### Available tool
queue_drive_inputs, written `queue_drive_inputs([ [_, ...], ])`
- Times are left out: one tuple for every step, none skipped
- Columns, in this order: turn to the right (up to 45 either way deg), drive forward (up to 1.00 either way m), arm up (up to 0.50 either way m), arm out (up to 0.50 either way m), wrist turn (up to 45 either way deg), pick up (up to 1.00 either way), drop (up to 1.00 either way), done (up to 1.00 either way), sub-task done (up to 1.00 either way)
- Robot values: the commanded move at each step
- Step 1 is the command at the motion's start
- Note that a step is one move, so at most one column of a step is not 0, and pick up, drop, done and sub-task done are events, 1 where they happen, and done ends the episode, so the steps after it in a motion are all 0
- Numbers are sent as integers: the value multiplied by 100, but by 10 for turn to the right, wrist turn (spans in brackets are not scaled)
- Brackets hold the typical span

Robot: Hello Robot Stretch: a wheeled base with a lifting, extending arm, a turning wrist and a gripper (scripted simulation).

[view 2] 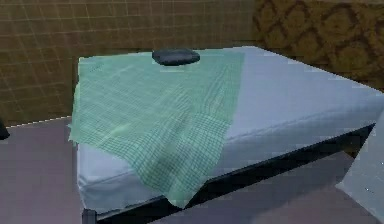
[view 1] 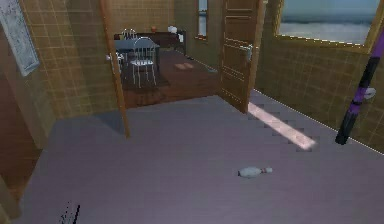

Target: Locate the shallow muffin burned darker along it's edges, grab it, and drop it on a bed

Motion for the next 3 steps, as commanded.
queue_drive_inputs([
  [0,80,0,0,0,0,0,0,0],
  [-420,0,0,0,0,0,0,0,0],
  [-30,0,0,0,0,0,0,0,0],
])
